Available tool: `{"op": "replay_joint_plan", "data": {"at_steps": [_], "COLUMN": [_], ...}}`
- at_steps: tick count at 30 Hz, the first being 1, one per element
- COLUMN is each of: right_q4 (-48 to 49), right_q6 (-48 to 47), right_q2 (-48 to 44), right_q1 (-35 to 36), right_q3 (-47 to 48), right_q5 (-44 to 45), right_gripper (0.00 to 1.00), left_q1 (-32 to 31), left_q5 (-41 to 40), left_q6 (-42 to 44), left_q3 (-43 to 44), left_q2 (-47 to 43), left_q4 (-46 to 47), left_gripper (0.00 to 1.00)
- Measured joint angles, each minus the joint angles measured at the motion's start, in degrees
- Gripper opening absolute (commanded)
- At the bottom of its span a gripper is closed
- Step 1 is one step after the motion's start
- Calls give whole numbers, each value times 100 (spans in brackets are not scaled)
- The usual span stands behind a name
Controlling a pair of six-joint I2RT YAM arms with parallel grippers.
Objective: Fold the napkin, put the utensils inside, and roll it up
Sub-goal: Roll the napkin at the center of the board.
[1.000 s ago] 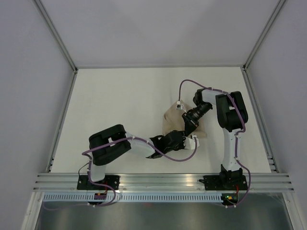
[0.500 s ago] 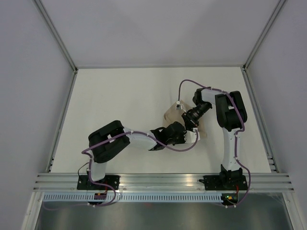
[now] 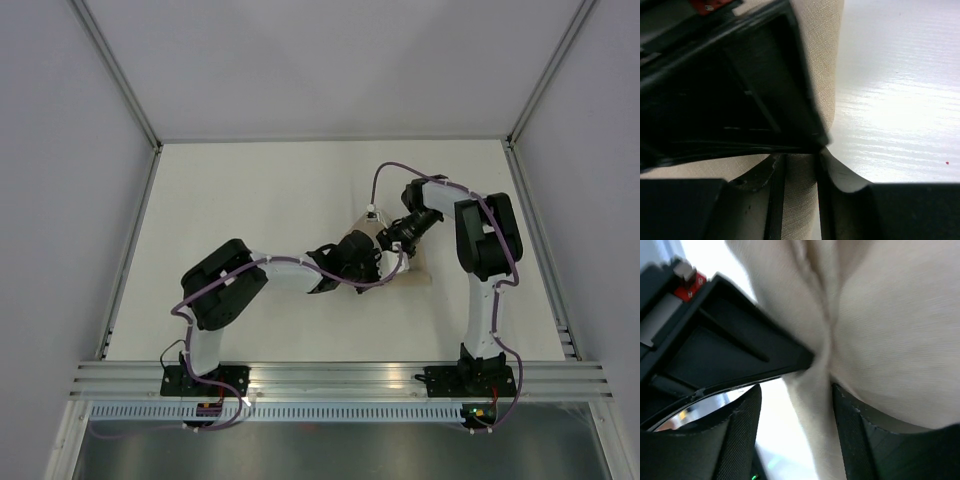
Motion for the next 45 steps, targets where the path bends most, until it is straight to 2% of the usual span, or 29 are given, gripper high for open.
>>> {"op": "replay_joint_plan", "data": {"at_steps": [12, 17, 22, 26, 28, 31, 35, 41, 45], "right_q4": [1996, 2736, 3080, 3528, 3897, 4507, 5040, 5775, 6061], "right_q6": [848, 940, 546, 195, 92, 33, 33, 37, 22], "right_q2": [-1161, -2199, -3075, -3700, -4089, -4686, -5034, -5051, -4986], "right_q1": [-723, -981, -916, -612, -223, 518, 1019, 1543, 1832], "right_q3": [-216, -1075, -2000, -2951, -3554, -4367, -4754, -5042, -5281], "right_q5": [-52, -61, -11, 319, 638, 1086, 1550, 2146, 2450], "right_gripper": [66, 66, 66, 69, 73, 75, 75, 73, 67], "left_q1": [575, 927, 1261, 1491, 1587, 1687, 1735, 1751, 1751], "left_q5": [1523, 2411, 3289, 3936, 4240, 4605, 4868, 5158, 5259], "left_q6": [-765, -1123, -1449, -1696, -1808, -1950, -2039, -2170, -2203], "left_q3": [369, 717, 1150, 1375, 1464, 1639, 1845, 2022, 2094], "left_q2": [319, 616, 992, 1248, 1364, 1534, 1698, 1864, 1930], "left_q4": [-203, -452, -791, -1045, -1178, -1453, -1770, -2173, -2387], "left_gripper": [2, 2, 2, 2, 2, 2, 2, 2, 2]}}
